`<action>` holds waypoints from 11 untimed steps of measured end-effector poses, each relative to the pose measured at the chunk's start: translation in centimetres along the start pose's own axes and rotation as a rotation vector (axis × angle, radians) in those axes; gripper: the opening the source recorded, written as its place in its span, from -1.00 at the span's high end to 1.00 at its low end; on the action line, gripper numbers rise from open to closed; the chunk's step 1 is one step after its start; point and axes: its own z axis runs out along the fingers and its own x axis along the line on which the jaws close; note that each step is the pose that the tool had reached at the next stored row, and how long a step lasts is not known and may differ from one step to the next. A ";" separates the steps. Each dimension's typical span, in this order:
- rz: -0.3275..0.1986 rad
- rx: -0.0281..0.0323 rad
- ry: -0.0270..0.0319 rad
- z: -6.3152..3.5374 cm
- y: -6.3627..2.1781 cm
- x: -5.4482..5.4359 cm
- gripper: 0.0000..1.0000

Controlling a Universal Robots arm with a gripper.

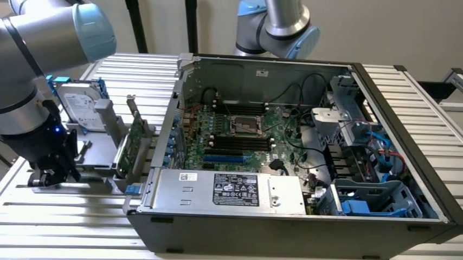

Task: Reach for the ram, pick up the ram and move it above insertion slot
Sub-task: 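Pick up the ram and move it above insertion slot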

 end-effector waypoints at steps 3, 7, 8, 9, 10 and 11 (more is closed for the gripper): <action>0.000 0.0000 -0.0003 -1.35 0.02 0.0 0.73; 0.000 -0.0002 -0.0003 -3.16 -0.01 0.0 0.73; 0.000 -0.0003 -0.0004 -3.60 -0.09 0.0 0.73; 0.000 -0.0007 -0.0006 -4.07 -0.20 0.0 0.73; 0.000 -0.0011 -0.0009 -4.52 -0.35 0.0 0.73; 0.000 -0.0016 -0.0010 -4.98 -0.52 -0.1 0.73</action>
